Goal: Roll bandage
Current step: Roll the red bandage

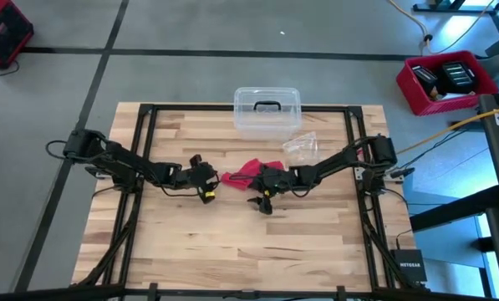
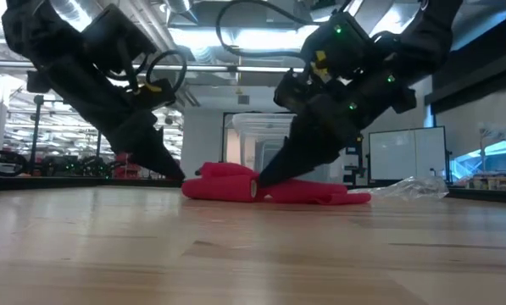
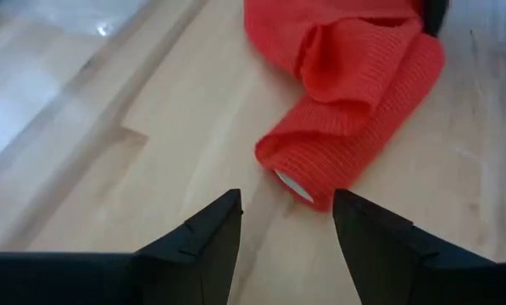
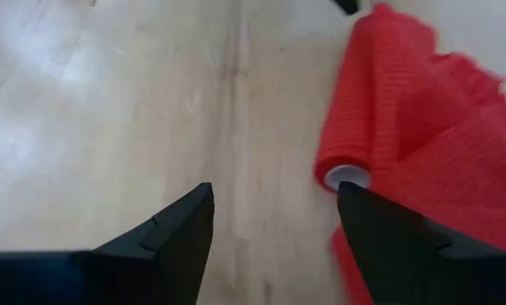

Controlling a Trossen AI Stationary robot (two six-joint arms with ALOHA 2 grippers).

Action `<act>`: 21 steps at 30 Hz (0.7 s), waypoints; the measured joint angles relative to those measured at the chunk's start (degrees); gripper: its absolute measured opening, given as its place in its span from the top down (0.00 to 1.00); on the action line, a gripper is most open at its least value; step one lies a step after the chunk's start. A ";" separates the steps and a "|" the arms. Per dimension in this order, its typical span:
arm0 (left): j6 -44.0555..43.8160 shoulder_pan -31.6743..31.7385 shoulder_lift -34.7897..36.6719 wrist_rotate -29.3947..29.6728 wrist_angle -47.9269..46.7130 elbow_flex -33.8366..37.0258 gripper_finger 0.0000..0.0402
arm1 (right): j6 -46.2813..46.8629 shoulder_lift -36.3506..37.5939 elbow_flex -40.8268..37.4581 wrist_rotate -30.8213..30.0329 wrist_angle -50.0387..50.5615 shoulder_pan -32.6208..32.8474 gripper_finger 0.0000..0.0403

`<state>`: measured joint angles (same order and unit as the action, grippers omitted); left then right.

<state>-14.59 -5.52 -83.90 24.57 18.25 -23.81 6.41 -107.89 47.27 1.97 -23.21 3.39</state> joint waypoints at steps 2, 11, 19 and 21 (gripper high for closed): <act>1.52 0.00 -1.58 -0.34 0.85 -0.03 0.55 | 0.57 -0.14 -0.01 -0.07 0.36 -0.05 0.37; 1.70 -1.25 -7.14 -4.92 8.76 -0.03 0.55 | 0.64 -0.12 0.02 -0.96 0.17 -0.17 0.37; 4.15 -4.02 -7.50 -4.99 12.12 -0.06 0.55 | 0.79 -0.12 -0.01 -1.54 0.97 -0.17 0.37; 4.66 -4.78 -7.58 -5.14 12.21 -0.07 0.55 | 0.86 -0.12 -0.03 -1.61 0.91 -0.17 0.37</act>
<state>-9.93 -10.30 -91.47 19.43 30.47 -23.88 7.27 -108.01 47.24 0.36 -22.30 3.22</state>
